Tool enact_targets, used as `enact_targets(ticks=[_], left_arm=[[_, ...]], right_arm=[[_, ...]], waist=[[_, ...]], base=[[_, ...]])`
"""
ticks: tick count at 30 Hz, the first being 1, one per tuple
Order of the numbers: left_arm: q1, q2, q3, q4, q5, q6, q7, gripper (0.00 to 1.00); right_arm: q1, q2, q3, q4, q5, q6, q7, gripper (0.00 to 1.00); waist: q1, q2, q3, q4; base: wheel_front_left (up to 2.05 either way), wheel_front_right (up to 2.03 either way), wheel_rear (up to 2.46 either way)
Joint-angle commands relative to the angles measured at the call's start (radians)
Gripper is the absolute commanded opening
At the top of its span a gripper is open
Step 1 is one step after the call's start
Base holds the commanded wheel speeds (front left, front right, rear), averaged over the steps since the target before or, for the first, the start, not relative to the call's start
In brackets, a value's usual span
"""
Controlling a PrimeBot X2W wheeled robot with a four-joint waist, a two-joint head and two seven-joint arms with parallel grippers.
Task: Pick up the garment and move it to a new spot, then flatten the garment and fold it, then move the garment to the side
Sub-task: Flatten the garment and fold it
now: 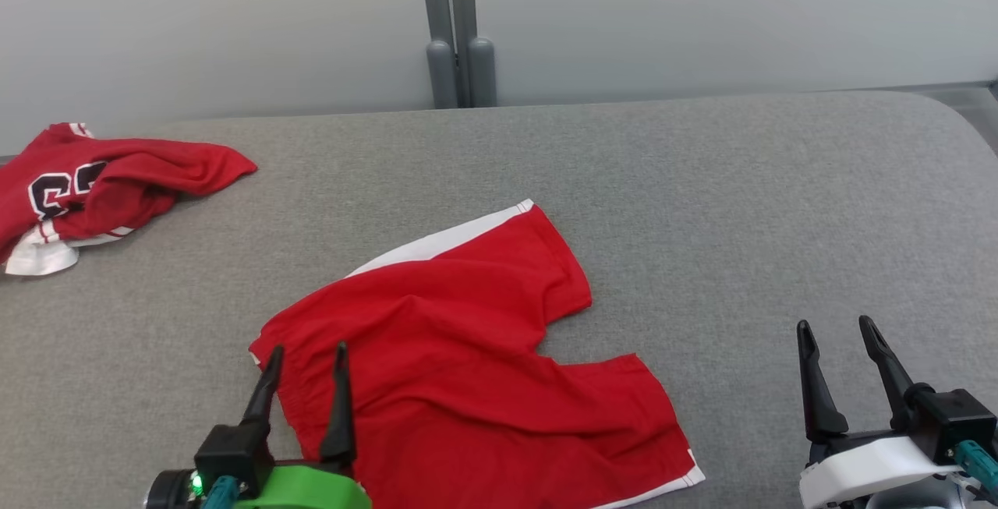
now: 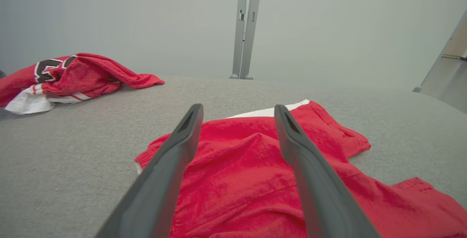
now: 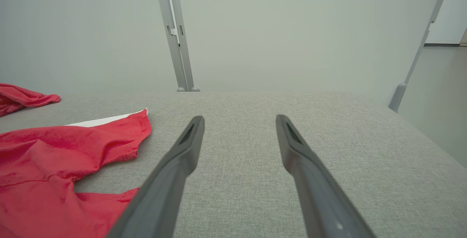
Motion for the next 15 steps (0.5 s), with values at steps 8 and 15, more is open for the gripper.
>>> enact_targets(ticks=[8,15], left_arm=[[0.139,-0.005,0.189,0.010,0.078,-0.161,-0.003,1.00],[0.169,-0.042,0.268,0.065,0.121,-0.268,-0.003,1.00]], right_arm=[[0.032,0.000,-0.011,0.024,-0.030,0.000,-0.003,1.00],[0.051,0.016,-0.031,0.070,-0.044,0.000,-0.003,1.00]], waist=[[0.0000,0.0000,-0.043,0.075],[0.0000,0.0000,-0.052,0.056]], base=[[0.00,0.00,0.00],[0.00,0.00,0.00]])
